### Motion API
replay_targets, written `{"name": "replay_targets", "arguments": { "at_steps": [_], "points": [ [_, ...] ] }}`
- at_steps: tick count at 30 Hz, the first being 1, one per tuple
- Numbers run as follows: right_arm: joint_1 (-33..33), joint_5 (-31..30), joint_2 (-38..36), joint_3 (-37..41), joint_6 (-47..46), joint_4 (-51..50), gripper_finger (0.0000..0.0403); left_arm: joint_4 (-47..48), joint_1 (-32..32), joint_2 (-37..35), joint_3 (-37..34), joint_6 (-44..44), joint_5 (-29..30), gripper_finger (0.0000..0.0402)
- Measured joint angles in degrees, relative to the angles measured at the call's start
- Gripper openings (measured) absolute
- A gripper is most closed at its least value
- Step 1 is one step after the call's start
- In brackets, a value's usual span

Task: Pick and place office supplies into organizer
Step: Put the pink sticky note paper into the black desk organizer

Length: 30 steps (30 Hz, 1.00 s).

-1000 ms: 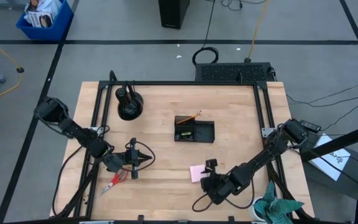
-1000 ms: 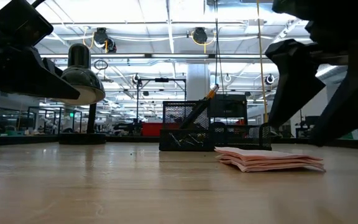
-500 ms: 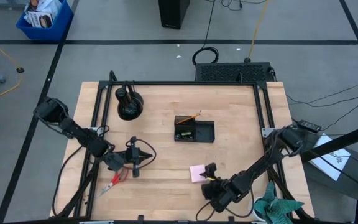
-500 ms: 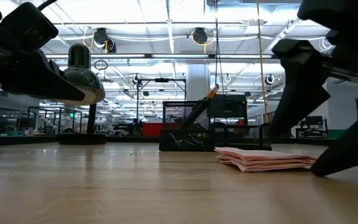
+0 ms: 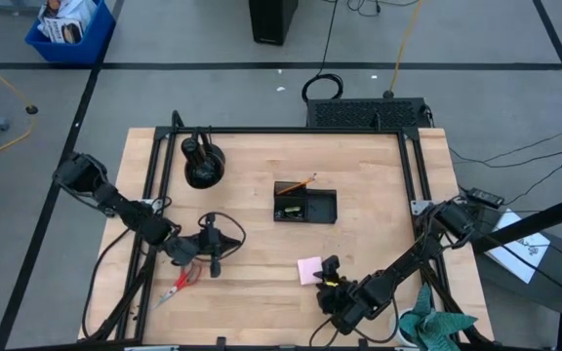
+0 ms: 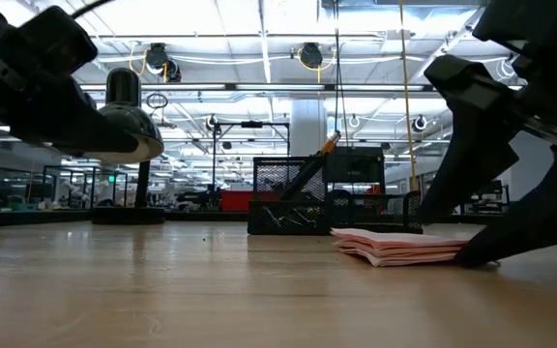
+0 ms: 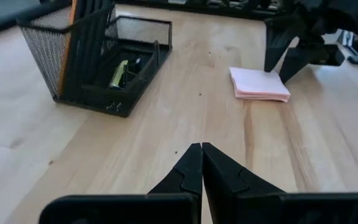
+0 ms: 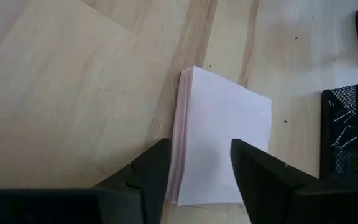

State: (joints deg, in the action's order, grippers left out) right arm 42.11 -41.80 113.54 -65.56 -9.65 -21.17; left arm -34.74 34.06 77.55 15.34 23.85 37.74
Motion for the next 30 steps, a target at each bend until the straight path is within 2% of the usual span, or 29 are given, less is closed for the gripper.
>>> {"name": "replay_targets", "arguments": {
  "at_steps": [8,14,24,30],
  "points": [
    [0.00,0.00,0.04,0.06,-0.11,0.01,0.0155,0.64,-3.96,3.17,4.83,-0.10,-8.06,0.0017],
    [-0.02,-0.06,0.04,0.06,-0.13,0.02,0.0155,1.76,-5.97,13.20,13.57,-2.36,-11.94,0.0016],
    [-0.20,-0.30,0.04,0.11,-2.10,-0.24,0.0156,3.65,-11.09,29.84,28.17,-2.21,-9.71,0.0016],
    [-0.22,-0.30,0.02,0.11,-2.08,-0.26,0.0156,3.78,-13.55,36.48,32.70,0.84,-13.30,0.0017]
  ]
}}
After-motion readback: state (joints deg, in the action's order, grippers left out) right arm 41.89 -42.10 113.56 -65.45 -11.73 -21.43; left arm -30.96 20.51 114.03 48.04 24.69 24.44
